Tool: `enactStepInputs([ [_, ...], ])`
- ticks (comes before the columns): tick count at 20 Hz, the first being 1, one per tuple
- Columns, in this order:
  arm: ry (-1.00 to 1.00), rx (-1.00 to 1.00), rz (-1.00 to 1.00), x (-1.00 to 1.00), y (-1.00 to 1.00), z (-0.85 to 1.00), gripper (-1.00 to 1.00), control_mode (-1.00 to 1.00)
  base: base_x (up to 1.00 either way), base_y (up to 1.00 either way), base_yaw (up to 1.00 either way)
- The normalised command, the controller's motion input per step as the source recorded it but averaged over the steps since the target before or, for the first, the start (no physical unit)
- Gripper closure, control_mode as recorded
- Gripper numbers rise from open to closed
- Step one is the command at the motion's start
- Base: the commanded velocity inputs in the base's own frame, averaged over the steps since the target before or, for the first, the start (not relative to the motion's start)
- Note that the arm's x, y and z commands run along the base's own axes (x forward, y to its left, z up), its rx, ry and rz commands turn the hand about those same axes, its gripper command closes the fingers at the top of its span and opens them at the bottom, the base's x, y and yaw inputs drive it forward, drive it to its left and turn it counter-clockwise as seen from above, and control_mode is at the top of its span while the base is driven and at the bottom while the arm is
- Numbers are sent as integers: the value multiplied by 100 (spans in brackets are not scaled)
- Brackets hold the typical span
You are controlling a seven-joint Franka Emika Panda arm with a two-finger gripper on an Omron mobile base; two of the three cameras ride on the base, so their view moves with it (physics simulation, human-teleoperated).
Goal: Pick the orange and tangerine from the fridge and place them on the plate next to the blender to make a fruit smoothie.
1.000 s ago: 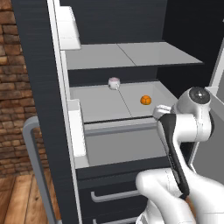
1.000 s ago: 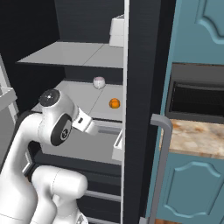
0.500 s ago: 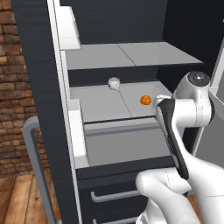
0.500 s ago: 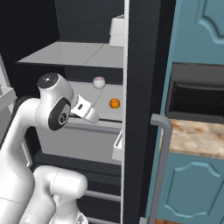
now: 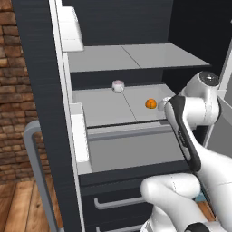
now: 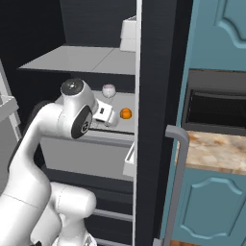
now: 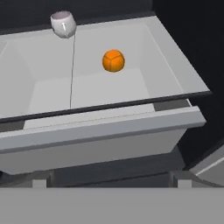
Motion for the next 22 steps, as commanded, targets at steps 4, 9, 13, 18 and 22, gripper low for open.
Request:
enactStepInputs([
  [4,0,-1,0,60,0,-10,-100,-100,0,0,0],
  [9,1,0,-2,71,0,-26,-100,-100,0,0,0],
  [13,3,0,-1,53,-4,-36,-100,-100,0,0,0],
  [18,3,0,0,47,-5,-36,-100,-100,0,0,0],
  [22,6,0,0,48,-12,-19,-100,-100,0,0,0],
])
